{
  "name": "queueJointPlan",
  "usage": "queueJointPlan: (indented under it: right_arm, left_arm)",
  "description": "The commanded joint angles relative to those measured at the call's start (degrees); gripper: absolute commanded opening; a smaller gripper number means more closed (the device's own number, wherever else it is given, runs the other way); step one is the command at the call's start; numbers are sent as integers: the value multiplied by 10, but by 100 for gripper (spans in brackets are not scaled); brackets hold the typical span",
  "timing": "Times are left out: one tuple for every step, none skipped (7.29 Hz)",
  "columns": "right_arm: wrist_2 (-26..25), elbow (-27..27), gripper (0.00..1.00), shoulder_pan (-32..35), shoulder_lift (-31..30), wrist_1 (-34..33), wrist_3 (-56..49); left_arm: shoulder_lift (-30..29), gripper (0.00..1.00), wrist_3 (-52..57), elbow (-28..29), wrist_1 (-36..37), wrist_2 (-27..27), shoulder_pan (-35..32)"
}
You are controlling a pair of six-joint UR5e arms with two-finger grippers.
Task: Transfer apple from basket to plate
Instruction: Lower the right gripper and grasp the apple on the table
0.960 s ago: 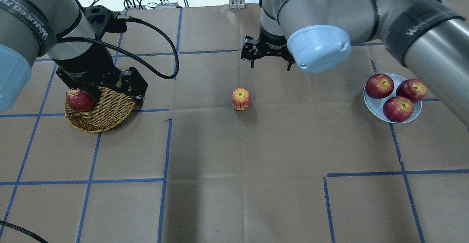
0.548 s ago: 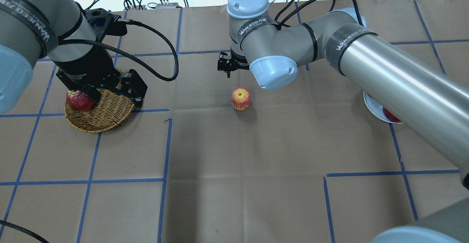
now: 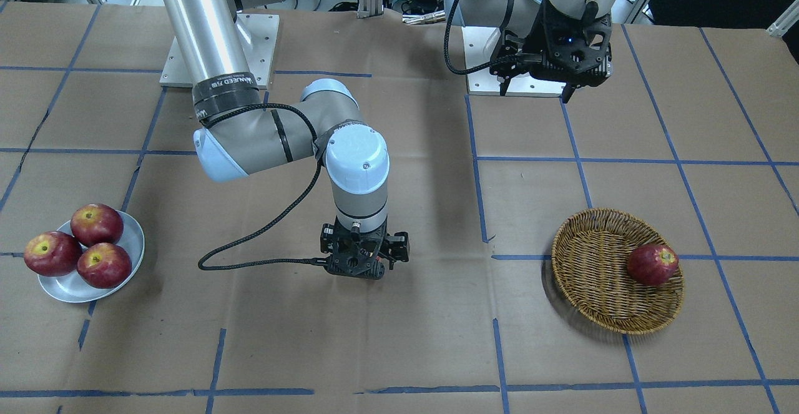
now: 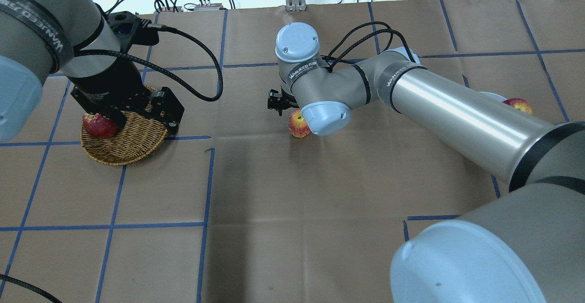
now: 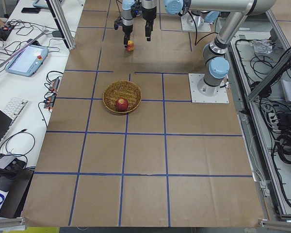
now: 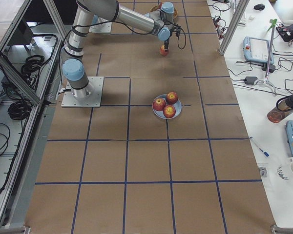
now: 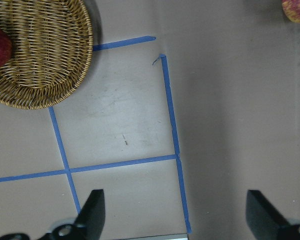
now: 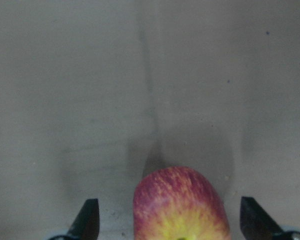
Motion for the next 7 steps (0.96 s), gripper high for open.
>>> queueJointPlan:
  right_arm:
    - [1, 19, 98, 2, 16, -17, 0]
    - [0, 28, 89, 1, 16, -17, 0]
    - [-1, 31, 69, 1, 14, -17, 0]
    - [0, 28, 59, -1, 8, -16, 0]
    - [0, 22, 55, -3, 4, -15, 0]
    - [0, 16, 52, -7, -8, -11, 0]
    - [0, 13, 52, -17, -30, 5, -2]
  left_arm:
    - [-1, 99, 0, -3, -1, -1, 1]
    - [-1, 99, -1, -3, -1, -1, 1]
    - [-1, 99, 0, -3, -1, -1, 1]
    - [-1, 99, 0, -3, -1, -1, 1]
    - [-1, 99, 0, -3, -1, -1, 1]
    - [-1, 99, 0, -3, -1, -1, 1]
    - [-1, 99, 0, -3, -1, -1, 1]
